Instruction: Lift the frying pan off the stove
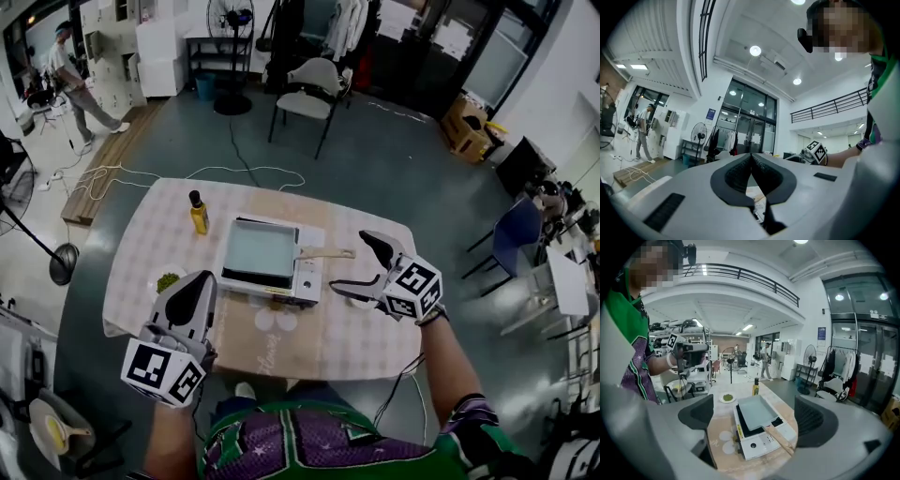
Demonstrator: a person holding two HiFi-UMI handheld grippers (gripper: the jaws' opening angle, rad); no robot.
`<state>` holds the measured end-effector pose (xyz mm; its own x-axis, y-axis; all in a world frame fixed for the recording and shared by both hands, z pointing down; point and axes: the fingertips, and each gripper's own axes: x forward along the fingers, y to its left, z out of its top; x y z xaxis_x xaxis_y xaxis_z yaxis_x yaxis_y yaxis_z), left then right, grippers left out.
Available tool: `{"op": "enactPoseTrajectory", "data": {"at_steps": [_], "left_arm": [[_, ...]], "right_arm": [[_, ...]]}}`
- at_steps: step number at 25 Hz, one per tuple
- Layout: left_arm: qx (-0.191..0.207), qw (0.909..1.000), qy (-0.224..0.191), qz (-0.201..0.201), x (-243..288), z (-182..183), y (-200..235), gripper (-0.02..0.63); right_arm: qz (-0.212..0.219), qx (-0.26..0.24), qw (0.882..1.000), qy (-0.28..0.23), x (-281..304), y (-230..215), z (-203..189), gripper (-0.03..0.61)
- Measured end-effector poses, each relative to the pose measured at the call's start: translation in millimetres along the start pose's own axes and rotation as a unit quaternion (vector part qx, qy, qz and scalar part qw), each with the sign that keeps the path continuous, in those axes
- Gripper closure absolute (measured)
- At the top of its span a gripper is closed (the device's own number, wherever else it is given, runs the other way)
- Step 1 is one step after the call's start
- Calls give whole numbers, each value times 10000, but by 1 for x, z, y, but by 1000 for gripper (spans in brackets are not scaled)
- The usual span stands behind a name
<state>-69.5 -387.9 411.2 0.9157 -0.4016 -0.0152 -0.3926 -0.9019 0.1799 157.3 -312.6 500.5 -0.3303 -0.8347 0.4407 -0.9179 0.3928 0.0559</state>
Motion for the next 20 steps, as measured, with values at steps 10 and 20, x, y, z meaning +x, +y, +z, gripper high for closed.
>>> {"op": "enactPoseTrajectory", "data": {"at_steps": [10,20], "left_arm": [[-80,9988,160,457,23,-22,1,592],[-99,9966,330,752,46,-29,-6,592]], "right_arm": [[809,-465,9889,1153,62,-56,-75,55],[1577,-539,9685,1848,123,-78,-121,57]]}}
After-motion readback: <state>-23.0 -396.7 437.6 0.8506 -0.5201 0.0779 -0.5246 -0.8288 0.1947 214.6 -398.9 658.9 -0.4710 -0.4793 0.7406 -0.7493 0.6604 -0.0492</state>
